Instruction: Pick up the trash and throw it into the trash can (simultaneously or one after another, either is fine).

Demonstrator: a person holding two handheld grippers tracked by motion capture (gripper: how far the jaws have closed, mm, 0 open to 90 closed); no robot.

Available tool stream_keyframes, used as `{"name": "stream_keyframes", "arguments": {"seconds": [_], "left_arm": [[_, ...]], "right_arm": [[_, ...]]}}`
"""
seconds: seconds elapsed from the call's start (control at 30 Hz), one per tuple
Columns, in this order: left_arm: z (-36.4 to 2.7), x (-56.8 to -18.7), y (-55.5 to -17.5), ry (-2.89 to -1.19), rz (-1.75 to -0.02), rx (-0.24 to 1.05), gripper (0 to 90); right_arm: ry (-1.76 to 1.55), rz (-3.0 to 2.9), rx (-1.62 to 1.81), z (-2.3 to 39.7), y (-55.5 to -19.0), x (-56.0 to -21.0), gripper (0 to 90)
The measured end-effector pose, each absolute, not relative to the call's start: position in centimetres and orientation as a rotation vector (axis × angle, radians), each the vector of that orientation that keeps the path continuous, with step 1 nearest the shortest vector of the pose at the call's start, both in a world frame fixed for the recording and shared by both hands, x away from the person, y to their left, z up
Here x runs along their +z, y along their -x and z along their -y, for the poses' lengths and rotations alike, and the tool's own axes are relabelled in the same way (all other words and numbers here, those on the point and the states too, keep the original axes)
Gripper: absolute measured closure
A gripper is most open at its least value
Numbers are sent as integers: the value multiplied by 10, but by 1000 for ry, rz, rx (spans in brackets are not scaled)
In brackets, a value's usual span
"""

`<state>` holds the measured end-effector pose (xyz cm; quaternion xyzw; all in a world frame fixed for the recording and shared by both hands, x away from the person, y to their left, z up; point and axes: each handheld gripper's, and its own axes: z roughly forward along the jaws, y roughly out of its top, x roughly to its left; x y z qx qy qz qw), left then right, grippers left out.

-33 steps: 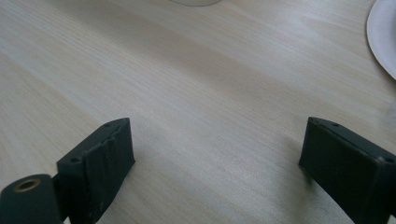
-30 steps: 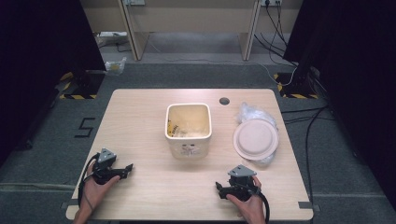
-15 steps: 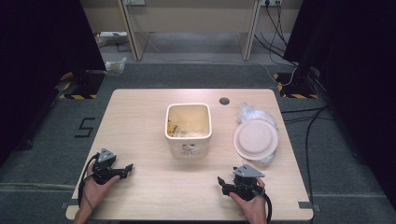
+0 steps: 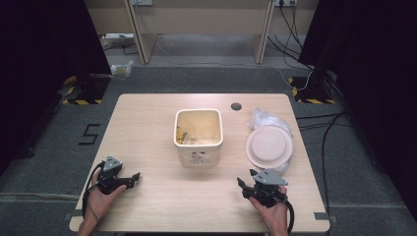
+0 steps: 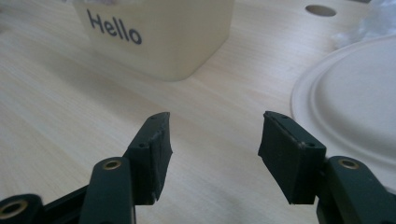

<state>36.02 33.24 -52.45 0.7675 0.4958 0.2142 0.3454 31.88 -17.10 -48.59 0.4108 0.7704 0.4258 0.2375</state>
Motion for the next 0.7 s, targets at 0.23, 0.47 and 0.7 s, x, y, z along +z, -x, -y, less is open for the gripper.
{"name": "stream_keyframes", "arguments": {"seconds": [0.23, 0.47, 0.7], "left_arm": [[-333, -524, -360, -1994, -1289, 551, 146], [-333, -525, -360, -1992, -1288, 551, 145], [-333, -524, -360, -1994, -1288, 549, 145]], "right_arm": [[-1151, -2033, 1163, 193, -327, -470, 488], [-1231, -1952, 1140, 220, -338, -457, 508], [-1284, -1859, 1083, 249, -353, -440, 543]]}}
